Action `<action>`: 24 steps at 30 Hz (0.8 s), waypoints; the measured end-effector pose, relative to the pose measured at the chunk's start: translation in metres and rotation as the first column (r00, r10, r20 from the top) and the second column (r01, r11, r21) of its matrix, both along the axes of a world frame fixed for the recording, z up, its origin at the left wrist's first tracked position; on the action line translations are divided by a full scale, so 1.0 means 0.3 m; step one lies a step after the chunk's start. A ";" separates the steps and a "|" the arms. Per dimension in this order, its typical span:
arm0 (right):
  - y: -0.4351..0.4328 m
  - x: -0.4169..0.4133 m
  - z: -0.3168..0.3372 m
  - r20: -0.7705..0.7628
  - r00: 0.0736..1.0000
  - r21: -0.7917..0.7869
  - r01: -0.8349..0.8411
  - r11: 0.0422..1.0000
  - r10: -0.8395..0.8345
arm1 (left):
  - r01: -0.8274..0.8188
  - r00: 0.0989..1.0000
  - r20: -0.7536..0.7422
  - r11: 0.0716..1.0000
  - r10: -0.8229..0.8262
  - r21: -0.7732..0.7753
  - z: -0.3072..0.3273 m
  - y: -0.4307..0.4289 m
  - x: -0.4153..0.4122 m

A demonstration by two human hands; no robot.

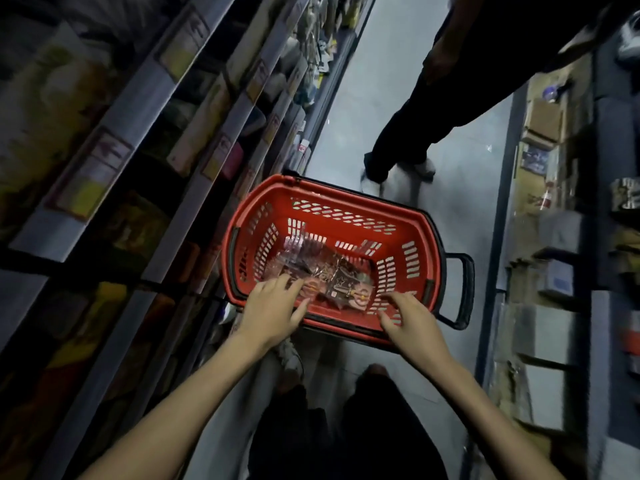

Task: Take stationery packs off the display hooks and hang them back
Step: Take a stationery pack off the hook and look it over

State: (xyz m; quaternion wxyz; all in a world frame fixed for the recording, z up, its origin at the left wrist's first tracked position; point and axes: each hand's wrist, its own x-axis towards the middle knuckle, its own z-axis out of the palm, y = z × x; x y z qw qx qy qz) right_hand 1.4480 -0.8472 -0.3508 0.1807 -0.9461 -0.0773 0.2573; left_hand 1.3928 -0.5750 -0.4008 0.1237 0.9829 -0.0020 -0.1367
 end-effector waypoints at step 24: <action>0.124 0.445 -0.923 -0.412 0.891 -0.230 -0.304 0.925 0.190 | -0.332 0.940 -0.066 0.941 0.336 0.062 -0.256 -0.037 0.074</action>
